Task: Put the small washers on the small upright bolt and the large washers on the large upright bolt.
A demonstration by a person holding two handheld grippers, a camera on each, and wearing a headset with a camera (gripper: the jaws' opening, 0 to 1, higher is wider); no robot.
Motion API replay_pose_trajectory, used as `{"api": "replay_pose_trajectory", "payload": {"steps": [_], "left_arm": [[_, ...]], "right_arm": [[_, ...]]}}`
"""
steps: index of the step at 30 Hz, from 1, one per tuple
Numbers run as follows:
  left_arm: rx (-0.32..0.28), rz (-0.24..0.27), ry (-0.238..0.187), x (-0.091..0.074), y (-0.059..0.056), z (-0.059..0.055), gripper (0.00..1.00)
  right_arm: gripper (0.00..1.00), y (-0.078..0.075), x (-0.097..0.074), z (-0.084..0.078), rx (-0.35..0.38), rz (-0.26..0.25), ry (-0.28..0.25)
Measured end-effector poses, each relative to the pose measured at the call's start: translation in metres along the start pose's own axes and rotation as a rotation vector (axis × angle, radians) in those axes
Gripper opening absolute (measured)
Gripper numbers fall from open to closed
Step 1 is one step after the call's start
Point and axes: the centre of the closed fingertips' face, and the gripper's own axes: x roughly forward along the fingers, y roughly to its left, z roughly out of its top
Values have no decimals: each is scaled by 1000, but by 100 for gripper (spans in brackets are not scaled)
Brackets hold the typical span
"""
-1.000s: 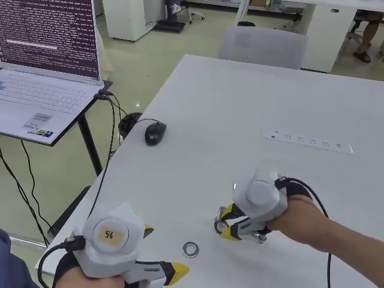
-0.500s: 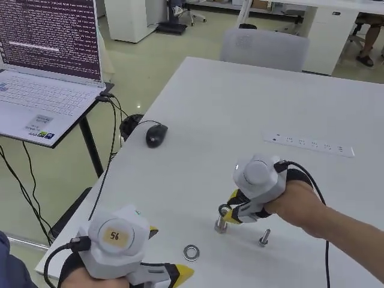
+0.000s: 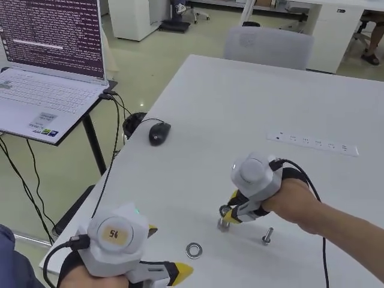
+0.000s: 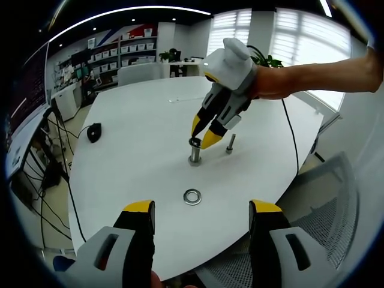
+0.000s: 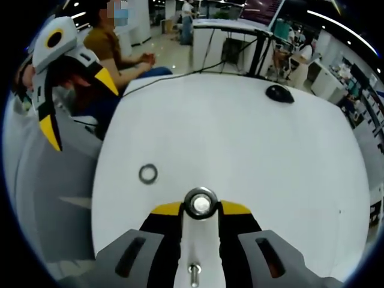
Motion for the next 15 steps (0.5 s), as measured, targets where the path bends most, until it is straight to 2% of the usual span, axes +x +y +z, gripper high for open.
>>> {"api": "replay_pose_trajectory", "payload": {"steps": [8, 15], "left_arm": [[-1, 0, 0, 0, -1, 0, 63], [0, -1, -3, -1, -2, 1, 63]], "right_arm": [[23, 0, 14, -9, 24, 14, 43], [23, 0, 33, -20, 88, 18, 82]]}}
